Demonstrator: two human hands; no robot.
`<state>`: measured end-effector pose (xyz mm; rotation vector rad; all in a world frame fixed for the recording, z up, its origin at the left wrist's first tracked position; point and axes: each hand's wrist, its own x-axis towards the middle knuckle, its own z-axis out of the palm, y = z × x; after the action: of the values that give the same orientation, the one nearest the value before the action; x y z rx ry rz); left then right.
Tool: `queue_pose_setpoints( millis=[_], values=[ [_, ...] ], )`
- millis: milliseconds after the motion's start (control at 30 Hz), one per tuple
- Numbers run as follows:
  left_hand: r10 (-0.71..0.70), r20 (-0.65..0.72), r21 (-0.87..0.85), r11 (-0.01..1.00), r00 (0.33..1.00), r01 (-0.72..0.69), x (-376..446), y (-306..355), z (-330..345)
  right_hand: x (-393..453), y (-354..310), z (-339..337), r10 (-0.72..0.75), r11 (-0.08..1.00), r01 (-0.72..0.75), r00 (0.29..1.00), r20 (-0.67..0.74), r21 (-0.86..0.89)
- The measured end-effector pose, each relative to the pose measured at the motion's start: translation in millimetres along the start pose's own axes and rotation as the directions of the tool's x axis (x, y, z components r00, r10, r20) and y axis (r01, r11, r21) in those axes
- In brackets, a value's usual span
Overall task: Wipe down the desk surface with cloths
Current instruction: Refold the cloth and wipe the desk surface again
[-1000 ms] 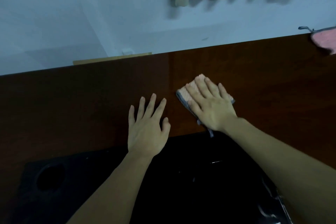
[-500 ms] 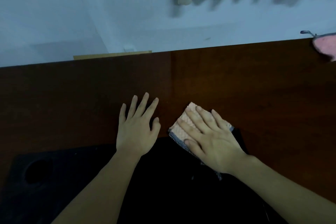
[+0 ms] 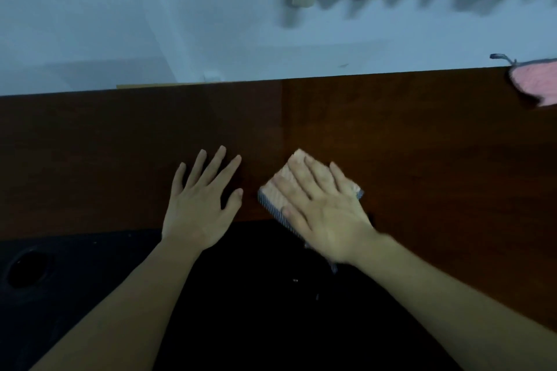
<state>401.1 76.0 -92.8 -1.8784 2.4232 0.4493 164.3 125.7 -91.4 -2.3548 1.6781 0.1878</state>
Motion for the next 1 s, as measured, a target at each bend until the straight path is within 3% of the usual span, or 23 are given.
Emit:
queue_pose_setpoints(
  millis=[100, 267, 567, 800, 1000],
  values=[
    [0.011, -0.01, -0.014, 1.0, 1.0, -0.011, -1.4, 0.1, -0.8, -37.8, -3.1, 20.3, -0.086, 0.996, 0.085, 0.994, -0.06, -0.02],
    [0.01, -0.02, -0.009, 1.0, 1.0, -0.011, -1.8, 0.6, 0.3, -19.6, 15.1, 12.6, -0.155, 0.987, 0.155, 0.988, -0.014, -0.037],
    [0.008, 0.002, -0.008, 1.0, 1.0, -0.008, -1.0, -1.2, 0.4, 65.5, 22.9, -17.9, 0.115, 0.993, -0.115, 0.993, 0.028, 0.021],
    [0.01, -0.002, -0.011, 1.0, 1.0, -0.01, -1.2, 0.6, -1.0, -14.5, -4.5, 11.9, -0.048, 0.999, 0.048, 0.998, -0.044, -0.013],
    [0.038, -0.031, -0.017, 0.999, 0.999, -0.038, -1.9, -2.2, 2.0, -16.8, -1.8, 12.4, -0.038, 0.999, 0.038, 0.999, -0.017, -0.005]
  ],
)
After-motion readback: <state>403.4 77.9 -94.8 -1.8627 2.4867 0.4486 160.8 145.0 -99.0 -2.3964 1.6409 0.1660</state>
